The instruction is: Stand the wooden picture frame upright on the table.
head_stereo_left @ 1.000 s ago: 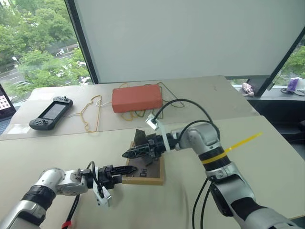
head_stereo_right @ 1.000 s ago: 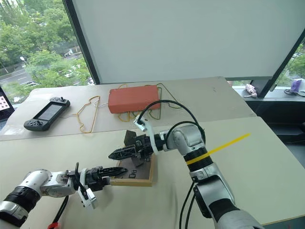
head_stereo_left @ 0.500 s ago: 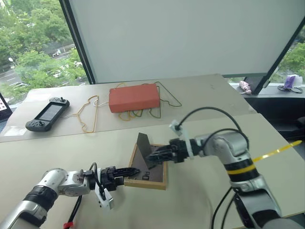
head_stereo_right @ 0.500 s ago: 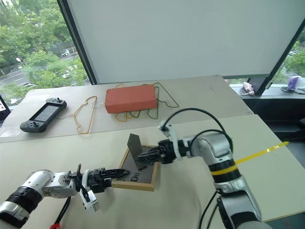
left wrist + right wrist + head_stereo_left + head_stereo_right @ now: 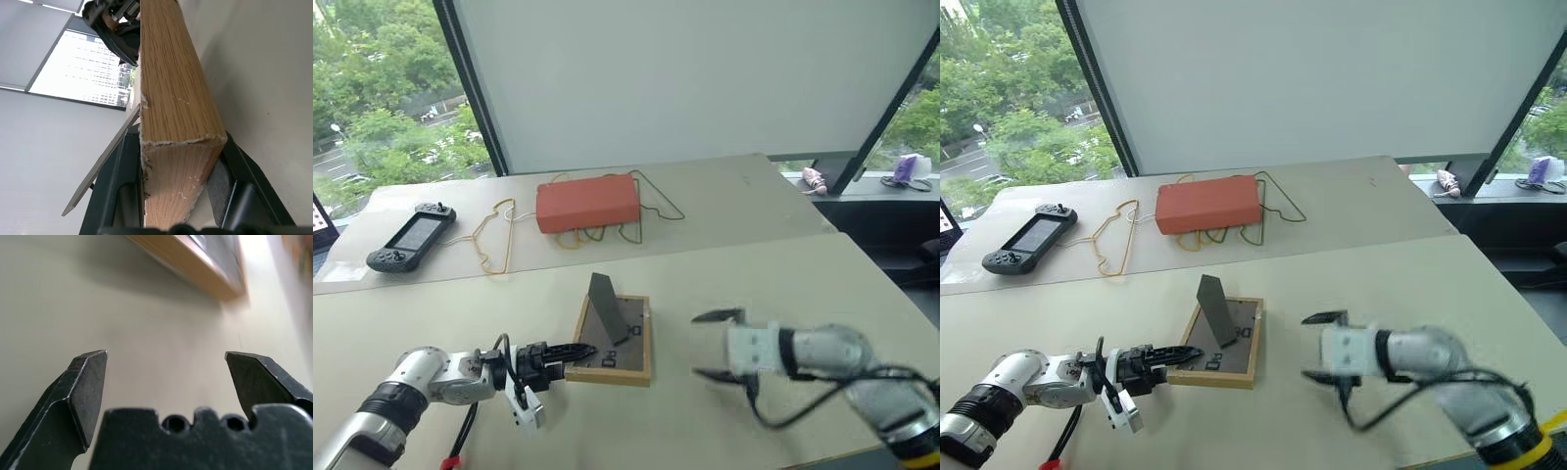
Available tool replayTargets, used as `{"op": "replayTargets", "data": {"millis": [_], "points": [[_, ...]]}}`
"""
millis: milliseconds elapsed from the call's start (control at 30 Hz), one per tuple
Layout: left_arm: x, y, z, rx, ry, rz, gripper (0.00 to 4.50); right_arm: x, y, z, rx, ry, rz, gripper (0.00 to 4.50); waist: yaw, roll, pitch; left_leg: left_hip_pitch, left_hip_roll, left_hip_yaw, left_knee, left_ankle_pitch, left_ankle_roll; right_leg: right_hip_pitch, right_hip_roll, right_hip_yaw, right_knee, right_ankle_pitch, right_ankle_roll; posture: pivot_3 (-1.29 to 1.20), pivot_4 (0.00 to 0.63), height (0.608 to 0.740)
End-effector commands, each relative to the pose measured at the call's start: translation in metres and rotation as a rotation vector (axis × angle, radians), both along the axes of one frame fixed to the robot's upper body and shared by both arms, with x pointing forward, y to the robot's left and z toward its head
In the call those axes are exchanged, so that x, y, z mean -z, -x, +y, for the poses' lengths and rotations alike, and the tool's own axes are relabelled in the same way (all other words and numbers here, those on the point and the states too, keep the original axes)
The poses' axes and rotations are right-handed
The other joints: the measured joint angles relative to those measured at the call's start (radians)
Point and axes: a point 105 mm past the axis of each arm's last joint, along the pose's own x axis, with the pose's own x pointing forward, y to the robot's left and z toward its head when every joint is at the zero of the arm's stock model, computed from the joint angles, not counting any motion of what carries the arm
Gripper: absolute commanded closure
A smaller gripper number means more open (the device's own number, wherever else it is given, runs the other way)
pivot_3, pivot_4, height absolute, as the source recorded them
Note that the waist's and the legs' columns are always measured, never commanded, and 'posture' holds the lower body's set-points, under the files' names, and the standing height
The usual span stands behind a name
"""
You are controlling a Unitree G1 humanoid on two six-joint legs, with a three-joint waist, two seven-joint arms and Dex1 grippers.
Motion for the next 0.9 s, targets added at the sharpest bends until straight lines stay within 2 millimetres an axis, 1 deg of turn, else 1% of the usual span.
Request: {"op": "replayTargets", "data": {"millis": [33,67,133,167,233,267,333,433,467,500,533,567,633,667,700,767,867,900], "points": [[0.006,0.001,0.007,-0.019,-0.022,0.041,3.34,-0.003,0.006,0.013,-0.114,0.045,-0.268,0.03,0.005,-0.001,0.001,0.002,0.000,0.000,0.000,0.000,0.000,0.002,0.000,0.000,0.000,0.000,0.000,0.00,0.150,0.740],[0.004,0.001,0.006,-0.019,-0.016,0.042,3.34,-0.003,0.003,0.016,-0.117,0.049,-0.312,0.03,0.005,-0.002,0.001,0.004,0.000,0.000,0.000,0.000,0.000,0.005,0.000,0.000,0.000,0.000,0.000,0.00,0.150,0.740],[0.002,0.001,0.004,-0.010,-0.008,0.039,3.34,-0.008,-0.002,0.025,-0.116,0.000,-0.351,0.03,0.004,-0.003,0.001,0.010,0.000,0.000,0.000,-0.001,0.001,0.012,0.000,0.000,-0.003,-0.001,0.001,0.00,0.150,0.740],[0.000,0.000,0.003,-0.012,0.001,0.040,3.34,-0.009,-0.004,0.030,-0.124,-0.011,-0.367,0.03,0.004,-0.003,0.001,0.010,0.000,0.000,0.000,-0.001,0.002,0.013,0.000,0.000,-0.004,-0.002,0.003,0.00,0.150,0.740],[-0.005,-0.001,0.000,-0.007,0.022,0.037,3.34,0.000,-0.004,0.041,-0.160,0.011,-0.356,0.03,0.005,-0.003,0.001,0.013,0.000,0.000,0.000,-0.001,0.002,0.013,0.000,0.000,-0.004,-0.001,0.002,0.00,0.150,0.740],[-0.007,-0.002,-0.001,-0.003,0.030,0.036,3.34,0.004,-0.004,0.044,-0.168,0.015,-0.345,0.03,0.005,-0.003,0.001,0.014,0.000,0.000,0.000,-0.001,0.001,0.013,0.000,0.000,-0.004,0.001,-0.002,0.00,0.150,0.740],[-0.010,-0.001,-0.005,0.012,0.035,0.031,3.34,0.006,-0.006,0.050,-0.186,0.008,-0.358,0.03,0.006,-0.003,0.001,0.014,0.000,0.000,0.000,-0.001,0.001,0.013,0.000,0.000,-0.005,0.002,-0.004,0.00,0.150,0.740],[-0.012,-0.003,-0.005,-0.004,0.045,0.035,3.34,0.007,-0.005,0.052,-0.196,0.008,-0.356,0.03,0.007,-0.003,0.001,0.013,0.000,0.000,0.000,0.000,0.000,0.013,0.000,-0.001,-0.005,0.002,-0.004,0.00,0.150,0.740],[-0.012,-0.004,-0.004,-0.009,0.046,0.036,3.34,0.007,-0.005,0.051,-0.192,0.002,-0.352,0.54,0.007,-0.003,0.001,0.013,0.000,0.000,0.000,0.000,0.000,0.013,0.000,-0.001,-0.005,0.003,-0.004,0.00,0.150,0.740],[-0.012,-0.004,-0.004,-0.012,0.045,0.037,3.34,0.007,-0.005,0.051,-0.189,-0.002,-0.349,0.69,0.007,-0.003,0.001,0.013,0.000,0.000,0.000,0.000,0.000,0.013,0.000,-0.001,-0.005,0.003,-0.003,0.00,0.150,0.740],[-0.012,-0.004,-0.004,-0.012,0.043,0.039,3.34,0.008,-0.005,0.050,-0.185,-0.004,-0.344,1.06,0.007,-0.003,0.001,0.013,0.000,0.000,0.000,0.000,0.001,0.013,0.000,-0.001,-0.005,0.003,-0.003,0.00,0.150,0.740],[-0.011,-0.004,-0.004,-0.013,0.043,0.042,3.34,0.007,-0.005,0.049,-0.183,-0.007,-0.346,1.32,0.007,-0.003,0.001,0.013,0.000,0.000,0.000,0.000,0.001,0.013,0.000,-0.001,-0.006,0.003,-0.003,0.00,0.150,0.740],[-0.010,-0.003,-0.004,-0.016,0.044,0.049,3.34,0.007,-0.004,0.048,-0.182,-0.008,-0.347,2.06,0.007,-0.003,0.001,0.012,0.000,0.000,0.000,-0.001,0.001,0.013,0.000,-0.001,-0.006,0.003,-0.003,0.00,0.150,0.740],[-0.010,-0.003,-0.004,-0.018,0.046,0.053,3.34,0.007,-0.004,0.048,-0.182,-0.008,-0.348,2.35,0.007,-0.003,0.001,0.013,0.000,0.000,0.000,-0.001,0.001,0.013,0.000,-0.001,-0.007,0.003,-0.003,0.00,0.150,0.740],[-0.010,-0.003,-0.004,-0.019,0.049,0.055,3.34,0.007,-0.004,0.048,-0.182,-0.008,-0.349,2.79,0.008,-0.002,0.001,0.013,0.000,0.000,0.000,-0.001,0.001,0.014,0.000,-0.001,-0.012,0.003,-0.003,0.00,0.150,0.740],[-0.012,-0.004,-0.005,-0.025,0.062,0.059,3.34,0.004,-0.004,0.048,-0.180,-0.015,-0.359,3.23,0.008,-0.003,0.001,0.013,0.000,0.000,0.000,-0.001,0.001,0.014,0.000,-0.001,-0.011,0.003,-0.003,0.00,0.150,0.740],[-0.016,-0.007,-0.006,-0.036,0.087,0.061,3.34,-0.001,-0.005,0.048,-0.182,-0.016,-0.383,3.28,0.008,-0.003,0.001,0.013,0.000,0.000,0.000,-0.001,0.001,0.014,0.000,-0.001,-0.012,0.003,-0.003,0.00,0.150,0.740],[-0.020,-0.009,-0.007,-0.042,0.107,0.064,2.84,-0.004,-0.006,0.047,-0.184,-0.014,-0.393,3.28,0.007,-0.003,0.001,0.013,0.000,0.000,0.000,-0.001,0.001,0.014,0.000,-0.001,-0.012,0.003,-0.003,0.00,0.150,0.740]]}}
